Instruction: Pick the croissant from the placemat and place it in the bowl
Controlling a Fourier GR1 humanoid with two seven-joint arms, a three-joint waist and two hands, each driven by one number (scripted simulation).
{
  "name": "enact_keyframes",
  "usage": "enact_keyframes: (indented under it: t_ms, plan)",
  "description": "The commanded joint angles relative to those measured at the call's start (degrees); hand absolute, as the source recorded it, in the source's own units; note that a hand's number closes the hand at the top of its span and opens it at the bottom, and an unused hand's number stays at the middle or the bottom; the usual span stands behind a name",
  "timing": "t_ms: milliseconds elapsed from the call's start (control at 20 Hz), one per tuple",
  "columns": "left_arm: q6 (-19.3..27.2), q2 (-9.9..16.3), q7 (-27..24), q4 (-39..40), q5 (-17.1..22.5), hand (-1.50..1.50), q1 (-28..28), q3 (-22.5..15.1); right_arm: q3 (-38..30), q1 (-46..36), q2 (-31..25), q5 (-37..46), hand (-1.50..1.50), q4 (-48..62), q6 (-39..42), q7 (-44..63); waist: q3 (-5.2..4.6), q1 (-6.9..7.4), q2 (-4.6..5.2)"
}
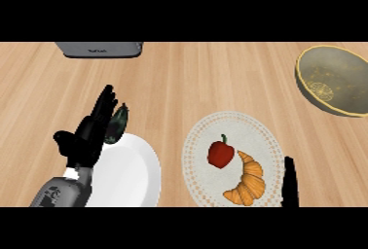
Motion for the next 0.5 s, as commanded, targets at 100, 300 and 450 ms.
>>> enact_keyframes:
  t_ms: [100, 300, 450]
  plan:
    - [-1.9, -0.8, 0.5, 1.4, -0.3, 0.00, -1.6, 2.5, 1.9, 3.3, -1.1, -3.9, -1.50, 1.5, -8.6, -3.1, 0.01, -0.17, -0.01]
    - [-0.9, -2.3, 1.5, -0.1, -3.0, 0.00, -0.7, 1.2, -1.2, -3.2, 0.8, -7.1, -1.50, 4.8, -8.6, -1.0, 0.01, 0.12, 0.02]
    - [-1.9, -2.9, -0.2, -0.3, -3.7, 0.00, 1.4, 1.4, -1.3, -5.1, 0.8, -7.5, -1.50, 6.3, -9.1, 0.6, -0.01, 0.17, 0.02]
